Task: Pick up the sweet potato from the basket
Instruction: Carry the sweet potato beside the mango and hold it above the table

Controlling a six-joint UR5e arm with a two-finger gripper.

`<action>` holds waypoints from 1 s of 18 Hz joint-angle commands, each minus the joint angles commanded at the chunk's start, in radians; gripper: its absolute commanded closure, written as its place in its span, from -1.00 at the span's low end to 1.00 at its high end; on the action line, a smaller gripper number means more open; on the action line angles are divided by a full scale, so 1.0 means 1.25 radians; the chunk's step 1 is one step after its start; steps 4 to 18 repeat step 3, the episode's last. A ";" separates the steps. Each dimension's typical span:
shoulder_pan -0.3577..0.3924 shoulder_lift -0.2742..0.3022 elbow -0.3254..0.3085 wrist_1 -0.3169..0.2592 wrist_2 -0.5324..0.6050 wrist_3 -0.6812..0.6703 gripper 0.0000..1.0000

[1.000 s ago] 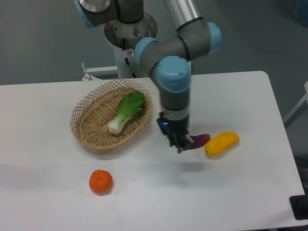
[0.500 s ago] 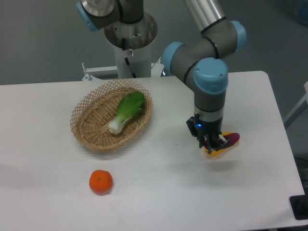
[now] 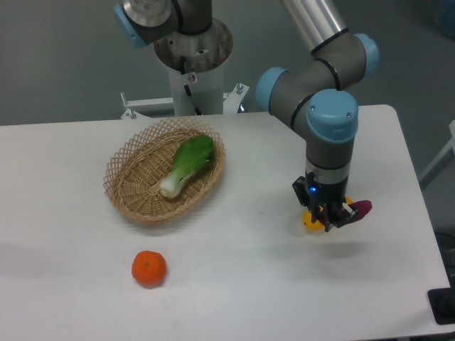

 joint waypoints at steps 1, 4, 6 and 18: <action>0.001 -0.001 0.000 0.001 0.002 0.000 0.29; 0.002 -0.002 0.001 0.001 0.002 0.000 0.29; 0.002 -0.002 0.001 0.001 0.002 0.000 0.29; 0.002 -0.002 0.001 0.001 0.002 0.000 0.29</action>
